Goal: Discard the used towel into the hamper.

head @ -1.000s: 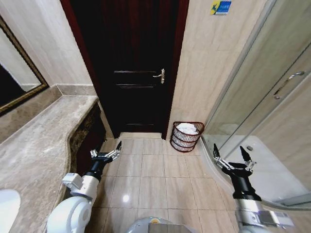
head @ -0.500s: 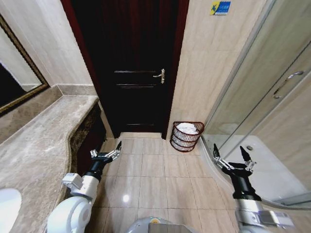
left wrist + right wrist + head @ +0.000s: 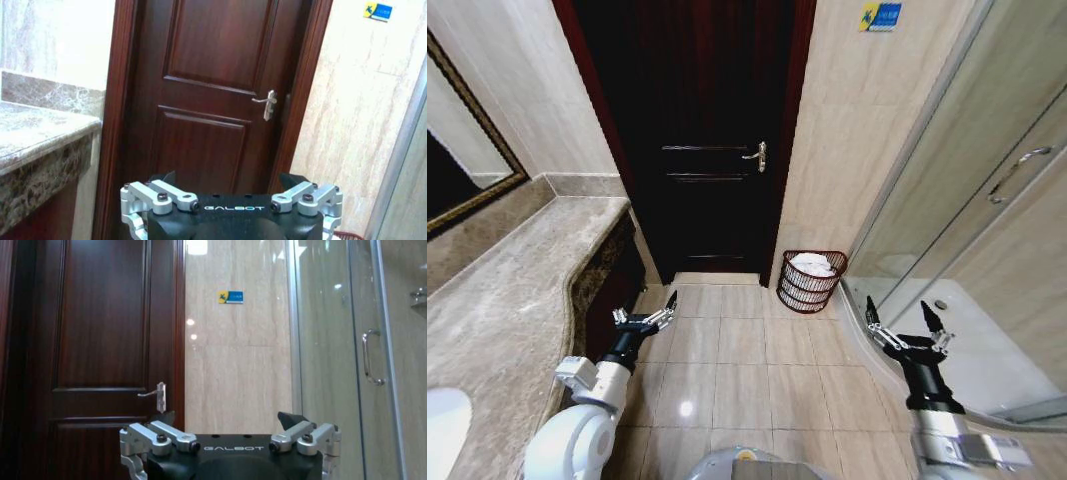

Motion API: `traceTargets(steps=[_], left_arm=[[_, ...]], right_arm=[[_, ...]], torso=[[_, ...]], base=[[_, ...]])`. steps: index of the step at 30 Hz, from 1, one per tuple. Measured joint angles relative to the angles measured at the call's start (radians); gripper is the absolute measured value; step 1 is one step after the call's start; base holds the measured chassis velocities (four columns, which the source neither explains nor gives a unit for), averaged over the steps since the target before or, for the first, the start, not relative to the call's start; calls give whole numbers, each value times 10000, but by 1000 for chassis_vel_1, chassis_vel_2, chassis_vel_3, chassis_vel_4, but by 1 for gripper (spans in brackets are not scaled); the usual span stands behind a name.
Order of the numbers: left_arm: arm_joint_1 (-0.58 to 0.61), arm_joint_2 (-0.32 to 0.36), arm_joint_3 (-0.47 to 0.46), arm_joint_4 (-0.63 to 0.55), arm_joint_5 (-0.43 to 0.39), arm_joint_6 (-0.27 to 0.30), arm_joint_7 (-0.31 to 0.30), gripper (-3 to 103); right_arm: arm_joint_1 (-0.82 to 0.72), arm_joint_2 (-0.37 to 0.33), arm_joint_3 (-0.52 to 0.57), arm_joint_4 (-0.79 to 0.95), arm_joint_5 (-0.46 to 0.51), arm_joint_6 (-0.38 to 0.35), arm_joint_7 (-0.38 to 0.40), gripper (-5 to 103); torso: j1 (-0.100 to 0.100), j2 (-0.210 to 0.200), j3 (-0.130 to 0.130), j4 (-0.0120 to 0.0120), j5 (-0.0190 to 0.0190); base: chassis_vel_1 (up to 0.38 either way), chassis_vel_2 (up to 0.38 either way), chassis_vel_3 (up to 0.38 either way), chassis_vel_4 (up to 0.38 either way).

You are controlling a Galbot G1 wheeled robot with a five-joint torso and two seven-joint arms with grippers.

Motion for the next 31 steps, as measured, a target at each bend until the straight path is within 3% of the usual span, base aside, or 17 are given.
traceTargets(steps=[31], left_arm=[[0,0,0,0,0,0,0,100]], right_arm=[[0,0,0,0,0,0,0,100]], torso=[[0,0,0,0,0]], base=[[0,0,0,0]])
